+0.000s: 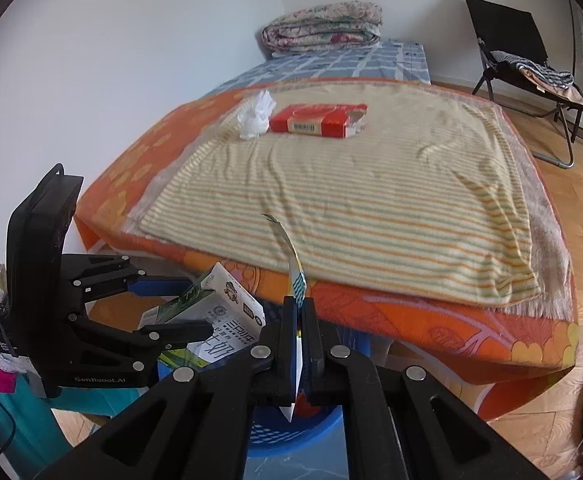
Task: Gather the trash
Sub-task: 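Carry the carton and packet with both tools over the blue basket, then open the left tool to drop the carton while the right tool drops the packet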
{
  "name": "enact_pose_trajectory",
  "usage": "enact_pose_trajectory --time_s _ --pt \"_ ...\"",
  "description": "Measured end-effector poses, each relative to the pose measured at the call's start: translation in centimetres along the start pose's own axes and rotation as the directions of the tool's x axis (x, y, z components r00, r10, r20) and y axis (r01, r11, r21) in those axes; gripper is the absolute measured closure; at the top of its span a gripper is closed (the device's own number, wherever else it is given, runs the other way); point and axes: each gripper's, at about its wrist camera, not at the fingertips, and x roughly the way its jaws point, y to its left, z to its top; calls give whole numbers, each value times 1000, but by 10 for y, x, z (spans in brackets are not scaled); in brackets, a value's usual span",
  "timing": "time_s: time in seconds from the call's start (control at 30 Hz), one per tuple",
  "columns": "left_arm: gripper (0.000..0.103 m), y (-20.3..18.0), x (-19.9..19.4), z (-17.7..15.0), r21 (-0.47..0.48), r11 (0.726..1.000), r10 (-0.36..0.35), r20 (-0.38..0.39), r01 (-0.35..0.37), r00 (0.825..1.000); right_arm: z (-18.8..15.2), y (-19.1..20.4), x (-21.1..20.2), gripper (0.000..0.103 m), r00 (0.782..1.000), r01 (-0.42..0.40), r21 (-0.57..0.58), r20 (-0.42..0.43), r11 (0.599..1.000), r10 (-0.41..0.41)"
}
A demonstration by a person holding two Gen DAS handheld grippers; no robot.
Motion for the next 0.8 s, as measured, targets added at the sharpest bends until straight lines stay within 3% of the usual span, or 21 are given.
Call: enact_pose_trajectory --time_s 0.43,0.53,0.6,0.67,0.73,0.8 --pt "51 2 17 -18 -5 1000 21 -63 -21 998 -19 -4 25 98 994 11 21 -107 1000 -9" --pt "50 3 19 -19 -8 1000 26 -69 -26 997 -21 -5 27 67 993 19 28 -116 999 -16" --pt "49 3 20 -18 -7 1000 30 -75 -30 997 -21 -5 27 63 992 20 32 -123 999 -16" --pt "41 4 22 -17 -8 999 33 -75 -34 997 -22 -5 28 49 991 26 35 -130 999 -21" --pt "40 4 22 -17 -9 999 34 -73 -35 997 -23 -6 28 39 992 30 38 -127 999 -25" --pt "40 4 22 -17 -9 999 35 -73 -36 997 -23 -6 27 34 992 33 39 -126 999 -28"
